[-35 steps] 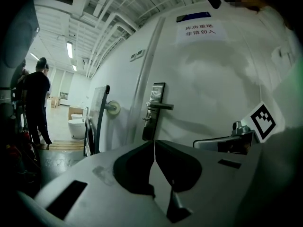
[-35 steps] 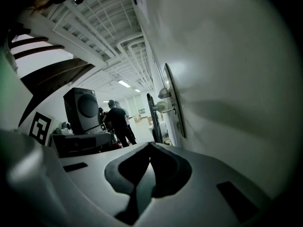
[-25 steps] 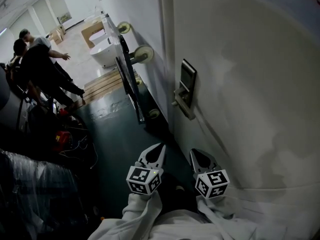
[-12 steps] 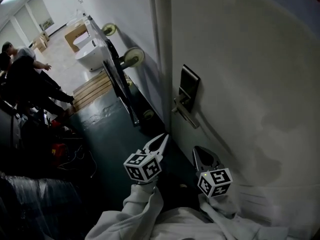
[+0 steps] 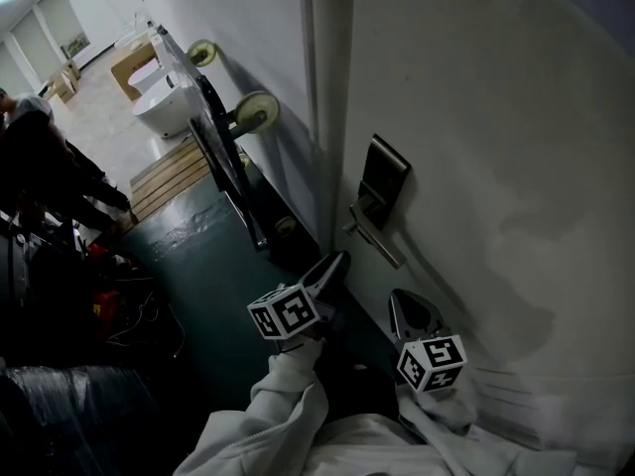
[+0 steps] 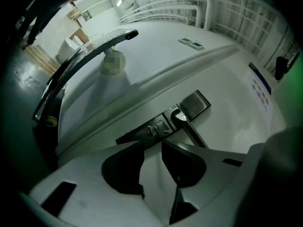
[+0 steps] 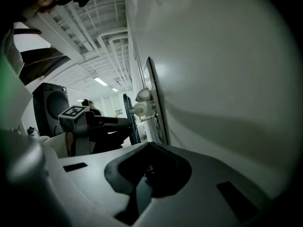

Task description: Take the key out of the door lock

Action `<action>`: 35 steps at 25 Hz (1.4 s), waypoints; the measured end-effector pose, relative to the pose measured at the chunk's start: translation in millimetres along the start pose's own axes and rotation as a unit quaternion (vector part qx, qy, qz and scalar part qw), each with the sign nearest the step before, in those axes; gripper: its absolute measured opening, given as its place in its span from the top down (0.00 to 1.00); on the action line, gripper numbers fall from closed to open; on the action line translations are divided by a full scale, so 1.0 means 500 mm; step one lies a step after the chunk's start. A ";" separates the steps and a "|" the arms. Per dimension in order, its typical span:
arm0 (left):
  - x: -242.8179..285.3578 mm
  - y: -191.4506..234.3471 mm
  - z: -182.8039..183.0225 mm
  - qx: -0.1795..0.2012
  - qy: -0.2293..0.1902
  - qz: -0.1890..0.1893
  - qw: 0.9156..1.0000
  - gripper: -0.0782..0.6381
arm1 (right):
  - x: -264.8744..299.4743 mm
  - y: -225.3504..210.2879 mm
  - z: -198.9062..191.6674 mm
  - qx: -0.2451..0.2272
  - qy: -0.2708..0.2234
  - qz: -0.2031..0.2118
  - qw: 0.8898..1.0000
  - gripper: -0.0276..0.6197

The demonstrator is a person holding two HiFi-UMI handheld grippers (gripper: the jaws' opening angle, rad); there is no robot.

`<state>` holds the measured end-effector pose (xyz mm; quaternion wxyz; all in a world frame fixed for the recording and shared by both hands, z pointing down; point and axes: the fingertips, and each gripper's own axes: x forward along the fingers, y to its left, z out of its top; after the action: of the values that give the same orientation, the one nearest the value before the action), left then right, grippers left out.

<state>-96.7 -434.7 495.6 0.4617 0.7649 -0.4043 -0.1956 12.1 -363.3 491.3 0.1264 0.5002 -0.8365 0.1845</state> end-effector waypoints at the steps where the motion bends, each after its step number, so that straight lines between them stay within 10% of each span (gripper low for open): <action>1: 0.008 0.000 0.005 -0.011 -0.002 -0.006 1.000 0.74 | 0.002 -0.002 0.000 -0.001 0.001 -0.003 1.000 0.88; 13: 0.092 0.008 0.035 -0.120 -0.001 -0.051 0.992 0.74 | 0.016 -0.014 0.001 -0.006 0.010 -0.028 1.000 0.88; 35: 0.109 0.011 0.040 -0.162 0.067 -0.087 0.981 0.85 | 0.050 0.025 0.004 0.020 -0.015 -0.078 0.997 0.88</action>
<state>-79.9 -490.3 494.3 0.5865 0.7237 -0.2676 -0.2462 -10.4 -378.4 497.3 0.1178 0.5687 -0.7932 0.1830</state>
